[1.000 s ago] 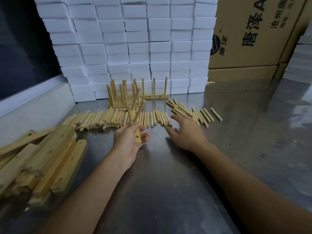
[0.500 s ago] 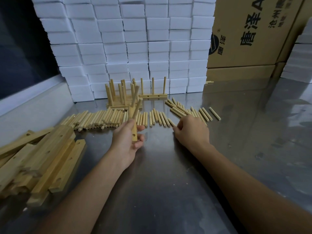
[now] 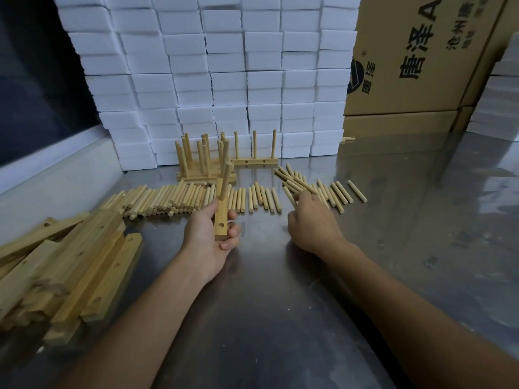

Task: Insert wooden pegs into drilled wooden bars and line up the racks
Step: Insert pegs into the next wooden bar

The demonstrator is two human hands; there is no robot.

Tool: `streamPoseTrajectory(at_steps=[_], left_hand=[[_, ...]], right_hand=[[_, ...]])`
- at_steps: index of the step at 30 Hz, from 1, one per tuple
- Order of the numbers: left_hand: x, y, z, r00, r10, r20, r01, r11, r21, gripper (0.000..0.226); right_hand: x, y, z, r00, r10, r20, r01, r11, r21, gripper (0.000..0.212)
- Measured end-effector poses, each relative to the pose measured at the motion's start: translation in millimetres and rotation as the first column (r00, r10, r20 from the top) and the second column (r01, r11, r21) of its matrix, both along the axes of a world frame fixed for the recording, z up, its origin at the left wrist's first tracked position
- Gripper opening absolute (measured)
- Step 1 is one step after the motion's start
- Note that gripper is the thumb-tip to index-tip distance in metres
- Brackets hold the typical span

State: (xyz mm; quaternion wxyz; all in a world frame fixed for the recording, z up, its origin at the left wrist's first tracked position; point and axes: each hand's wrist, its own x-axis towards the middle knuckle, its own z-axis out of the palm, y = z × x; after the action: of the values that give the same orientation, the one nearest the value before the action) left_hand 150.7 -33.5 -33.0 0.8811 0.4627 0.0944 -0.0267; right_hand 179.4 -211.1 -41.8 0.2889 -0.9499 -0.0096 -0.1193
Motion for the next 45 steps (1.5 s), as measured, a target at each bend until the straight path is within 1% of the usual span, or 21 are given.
streamPoseTrajectory(at_steps=[2, 3, 6, 8, 10, 12, 17, 20, 21, 23, 27, 29, 33, 37, 38, 42, 45], left_hand=[[-0.2, -1.0, -0.6, 1.0, 0.011, 0.003, -0.011, 1.0, -0.001, 0.021], [-0.1, -1.0, -0.8, 1.0, 0.019, 0.005, -0.019, 1.0, -0.003, 0.022], [0.2, -0.7, -0.5, 0.999, 0.037, 0.005, -0.037, 0.999, -0.007, 0.026], [0.8, -0.7, -0.6, 0.999, 0.046, 0.001, -0.046, 0.999, -0.005, 0.027], [1.5, -0.6, -1.1, 0.998, 0.057, -0.001, -0.057, 0.998, 0.0, 0.026], [2.2, -0.2, -1.6, 0.998, 0.064, -0.003, -0.064, 0.998, 0.006, 0.026], [3.6, 0.3, -1.7, 0.998, 0.065, -0.007, -0.065, 0.998, 0.011, 0.024], [3.5, 0.0, -1.8, 0.998, 0.063, -0.005, -0.063, 0.998, 0.017, 0.024], [3.3, -0.1, -1.9, 0.998, 0.062, -0.005, -0.062, 0.998, 0.018, 0.025], [3.2, 0.0, -1.9, 0.998, 0.061, -0.006, -0.061, 0.998, 0.02, 0.025], [3.5, -1.2, -2.4, 0.999, 0.047, -0.006, -0.047, 0.999, 0.009, 0.023], [3.5, -2.2, -2.4, 1.0, 0.024, 0.005, -0.024, 1.0, -0.006, 0.022], [3.4, -4.2, -2.8, 1.0, 0.005, 0.025, -0.005, 1.0, -0.021, 0.021], [3.4, -4.6, -6.2, 1.0, 0.01, 0.019, -0.01, 1.0, 0.002, 0.019], [3.6, -4.6, -6.7, 1.0, 0.011, 0.02, -0.011, 1.0, 0.002, 0.02], [4.3, -5.3, -7.8, 1.0, 0.014, 0.023, -0.015, 1.0, 0.014, 0.021], [5.3, -7.8, -9.4, 0.999, 0.031, 0.03, -0.032, 0.998, 0.055, 0.026]], right_hand=[[-4.1, 3.9, 2.4, 0.996, 0.043, 0.077, -0.057, 0.979, 0.196, 0.011], [-5.9, 6.0, 3.7, 0.993, 0.061, 0.103, -0.087, 0.956, 0.28, 0.009], [-10.7, 12.3, 6.9, 0.985, 0.143, 0.093, -0.17, 0.856, 0.488, 0.013], [-13.6, 15.8, 7.5, 0.979, 0.194, 0.068, -0.194, 0.76, 0.62, 0.01], [-18.6, 18.8, 8.9, 0.968, 0.246, 0.046, -0.196, 0.629, 0.752, 0.01], [-22.3, 19.7, 10.4, 0.958, 0.286, 0.035, -0.189, 0.532, 0.825, 0.013], [-23.8, 20.7, 17.3, 0.946, 0.324, 0.001, -0.122, 0.353, 0.928, 0.013], [-24.4, 21.3, 18.8, 0.94, 0.341, 0.005, -0.113, 0.299, 0.947, 0.029], [-25.1, 21.4, 18.7, 0.937, 0.349, 0.005, -0.116, 0.297, 0.948, 0.034], [-27.1, 22.2, 18.4, 0.933, 0.358, 0.017, -0.138, 0.313, 0.94, 0.035], [-32.7, 29.7, 21.0, 0.921, 0.386, 0.052, -0.216, 0.396, 0.892, 0.019], [-35.6, 34.4, 21.1, 0.908, 0.415, 0.057, -0.248, 0.424, 0.871, 0.018], [-39.2, 38.4, 18.4, 0.896, 0.436, 0.083, -0.328, 0.525, 0.786, 0.02], [-38.6, 39.0, 14.6, 0.865, 0.48, 0.145, -0.408, 0.506, 0.76, 0.02], [-37.9, 39.3, 14.1, 0.868, 0.474, 0.149, -0.413, 0.521, 0.747, 0.02], [-34.8, 38.9, 13.7, 0.902, 0.409, 0.142, -0.399, 0.659, 0.637, 0.02], [-35.7, 37.8, 14.6, 0.893, 0.414, 0.176, -0.438, 0.71, 0.551, 0.017]])
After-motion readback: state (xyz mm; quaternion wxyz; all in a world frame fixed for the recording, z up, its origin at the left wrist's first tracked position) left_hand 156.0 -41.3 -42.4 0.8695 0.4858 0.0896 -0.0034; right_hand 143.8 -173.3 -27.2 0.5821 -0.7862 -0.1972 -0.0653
